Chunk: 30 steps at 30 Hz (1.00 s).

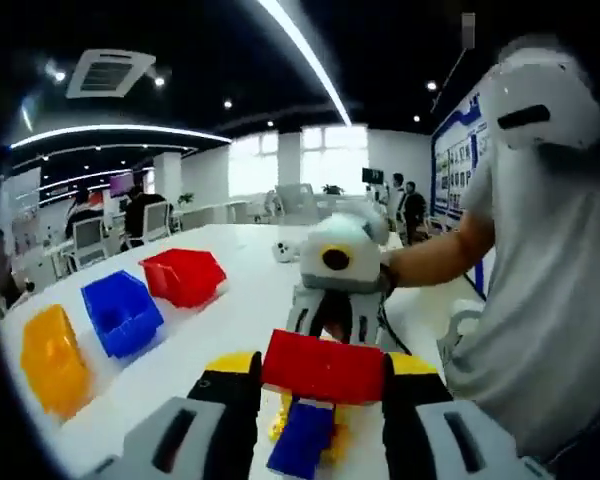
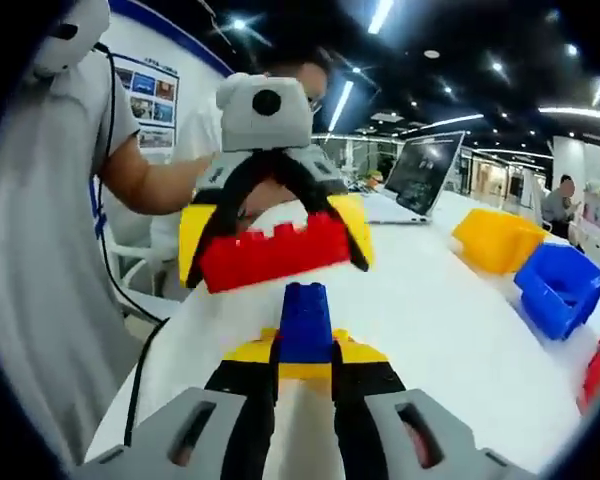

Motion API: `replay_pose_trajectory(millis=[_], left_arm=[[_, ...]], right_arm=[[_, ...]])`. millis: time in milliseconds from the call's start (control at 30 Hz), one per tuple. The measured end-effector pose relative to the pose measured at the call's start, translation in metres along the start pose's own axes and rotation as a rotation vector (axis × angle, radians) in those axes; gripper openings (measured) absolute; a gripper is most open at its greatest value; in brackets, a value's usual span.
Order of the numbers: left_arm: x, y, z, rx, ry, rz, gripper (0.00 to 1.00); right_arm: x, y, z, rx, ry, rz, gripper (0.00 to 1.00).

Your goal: Take apart the toy blocks one by one and place each separated block into its matching bin, sorting the blocks by their type until all the connected pieces are disassembled and separated into the correct bins

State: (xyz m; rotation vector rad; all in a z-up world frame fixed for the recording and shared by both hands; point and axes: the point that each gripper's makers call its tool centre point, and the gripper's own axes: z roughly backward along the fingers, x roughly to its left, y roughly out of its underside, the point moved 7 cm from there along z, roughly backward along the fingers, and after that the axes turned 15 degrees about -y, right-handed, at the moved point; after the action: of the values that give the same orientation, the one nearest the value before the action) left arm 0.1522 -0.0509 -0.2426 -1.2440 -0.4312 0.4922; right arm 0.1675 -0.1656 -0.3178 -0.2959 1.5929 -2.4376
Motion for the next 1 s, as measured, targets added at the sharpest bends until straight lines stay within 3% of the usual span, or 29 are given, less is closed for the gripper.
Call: replay_pose_trajectory(millis=[200, 400, 500, 600, 700, 733, 800, 867, 1000], left_arm=[[0.041, -0.047, -0.035, -0.197, -0.246, 0.113, 0.49], [0.041, -0.087, -0.107, -0.295, -0.261, 0.15, 0.49], [0.049, -0.1, -0.152, -0.281, -0.307, 0.103, 0.49], [0.063, -0.103, -0.201, -0.234, -0.371, 0.149, 0.49], [0.093, -0.094, -0.241, -0.156, -0.488, 0.142, 0.49], [0.112, -0.09, -0.255, -0.119, -0.521, 0.169, 0.49], [0.13, -0.084, -0.27, -0.098, -0.57, 0.263, 0.49], [0.142, -0.082, -0.281, -0.098, -0.577, 0.346, 0.49], [0.153, -0.081, -0.285, -0.07, -0.595, 0.284, 0.49]], right_arm=[[0.01, 0.016, 0.032, -0.007, 0.135, -0.053, 0.22], [0.028, 0.027, 0.057, -0.022, 0.213, -0.099, 0.22], [0.036, 0.029, 0.062, -0.025, 0.231, -0.108, 0.22], [0.043, 0.031, 0.066, -0.025, 0.255, -0.124, 0.22], [0.045, 0.034, 0.073, -0.031, 0.278, -0.142, 0.22], [0.047, 0.035, 0.075, -0.037, 0.281, -0.149, 0.22], [0.046, 0.037, 0.077, -0.058, 0.279, -0.157, 0.22], [0.045, 0.037, 0.08, -0.077, 0.279, -0.173, 0.22], [0.045, 0.039, 0.087, -0.047, 0.297, -0.154, 0.22]])
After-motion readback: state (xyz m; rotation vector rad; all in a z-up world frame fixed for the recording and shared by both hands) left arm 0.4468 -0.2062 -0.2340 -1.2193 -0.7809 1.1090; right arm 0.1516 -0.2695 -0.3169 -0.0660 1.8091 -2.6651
